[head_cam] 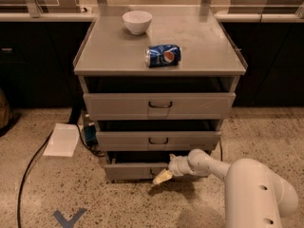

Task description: Open bottom drawer

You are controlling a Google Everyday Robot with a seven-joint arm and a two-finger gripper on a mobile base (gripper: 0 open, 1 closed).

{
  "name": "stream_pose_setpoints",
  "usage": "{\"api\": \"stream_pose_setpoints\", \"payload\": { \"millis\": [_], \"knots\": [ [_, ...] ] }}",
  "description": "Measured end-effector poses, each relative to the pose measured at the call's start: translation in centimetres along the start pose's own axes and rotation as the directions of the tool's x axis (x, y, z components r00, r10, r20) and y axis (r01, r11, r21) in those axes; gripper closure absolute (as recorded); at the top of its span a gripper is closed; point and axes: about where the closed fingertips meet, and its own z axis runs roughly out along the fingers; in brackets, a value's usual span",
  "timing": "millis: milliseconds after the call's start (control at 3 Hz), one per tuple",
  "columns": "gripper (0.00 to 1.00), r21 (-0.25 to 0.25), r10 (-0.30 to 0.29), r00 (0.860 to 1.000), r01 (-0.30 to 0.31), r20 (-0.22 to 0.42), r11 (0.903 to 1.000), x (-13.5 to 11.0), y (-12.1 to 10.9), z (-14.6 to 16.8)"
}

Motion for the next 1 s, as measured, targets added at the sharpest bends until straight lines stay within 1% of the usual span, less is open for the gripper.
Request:
{"api": "stream_pose_setpoints", "payload": {
  "millis": [333,667,1000],
  "knots": [
    [0.00,-0.021,0.055,0.998,-0.055,-0.022,0.9982,1.9,-0.6,1.1],
    [0.00,-0.053,0.115,0.992,-0.118,-0.057,0.9916,3.8,-0.8,2.0],
    [0.00,-0.053,0.115,0.992,-0.118,-0.057,0.9916,3.5,-0.7,1.7]
  ]
}}
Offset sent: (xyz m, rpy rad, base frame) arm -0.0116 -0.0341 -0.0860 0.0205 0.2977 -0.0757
